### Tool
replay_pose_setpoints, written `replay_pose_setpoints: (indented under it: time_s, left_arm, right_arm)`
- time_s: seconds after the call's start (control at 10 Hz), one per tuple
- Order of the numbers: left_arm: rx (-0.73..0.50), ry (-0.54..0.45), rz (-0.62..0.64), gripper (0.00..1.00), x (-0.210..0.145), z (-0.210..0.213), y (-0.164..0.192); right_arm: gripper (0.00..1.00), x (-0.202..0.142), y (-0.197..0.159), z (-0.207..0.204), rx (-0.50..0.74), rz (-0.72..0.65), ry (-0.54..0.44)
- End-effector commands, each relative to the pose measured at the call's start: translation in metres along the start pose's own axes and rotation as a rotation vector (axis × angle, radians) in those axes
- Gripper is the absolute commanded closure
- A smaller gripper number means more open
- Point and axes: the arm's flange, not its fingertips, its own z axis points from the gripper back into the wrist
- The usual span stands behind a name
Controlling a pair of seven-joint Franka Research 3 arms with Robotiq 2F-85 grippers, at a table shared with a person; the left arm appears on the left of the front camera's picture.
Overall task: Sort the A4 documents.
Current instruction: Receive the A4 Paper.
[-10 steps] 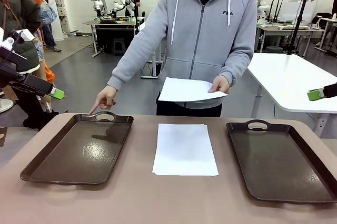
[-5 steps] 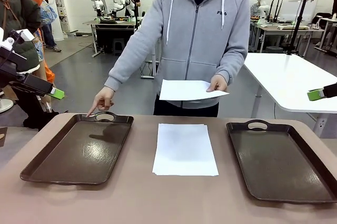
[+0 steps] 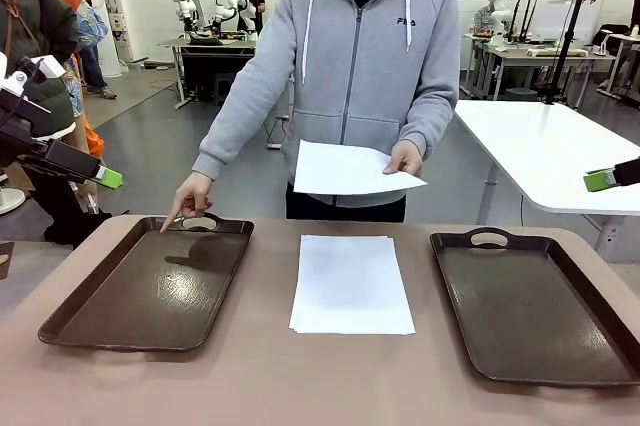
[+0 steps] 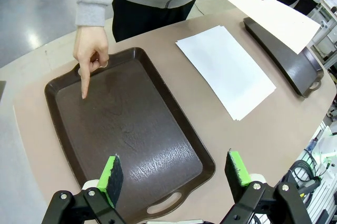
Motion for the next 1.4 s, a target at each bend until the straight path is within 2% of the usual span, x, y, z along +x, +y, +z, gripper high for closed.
replay_pose_setpoints:
  time_s: [0.0, 0.3, 0.6, 0.9, 1.3]
  left_arm:
    - [-0.115, -0.032, 0.097, 0.00, 0.014, -0.020, 0.012]
    - [-0.349, -0.070, 0.350, 0.00, 0.046, -0.089, 0.044]
    - [-0.497, -0.056, 0.563, 0.00, 0.078, -0.178, 0.057]
    - [-0.636, -0.042, 0.654, 0.00, 0.114, -0.251, 0.049]
    - [-0.817, 0.017, 0.711, 0.00, 0.136, -0.302, 0.022]
  right_arm:
    - [0.00, -0.001, -0.002, -0.003, 0.010, 0.003, -0.003]
    - [0.00, -0.001, -0.002, -0.003, 0.010, 0.003, -0.003]
    - [0.00, -0.001, -0.002, -0.003, 0.010, 0.003, -0.003]
    - [0.00, -0.001, -0.002, -0.003, 0.010, 0.003, -0.003]
    - [0.00, -0.001, -0.002, -0.003, 0.010, 0.003, -0.003]
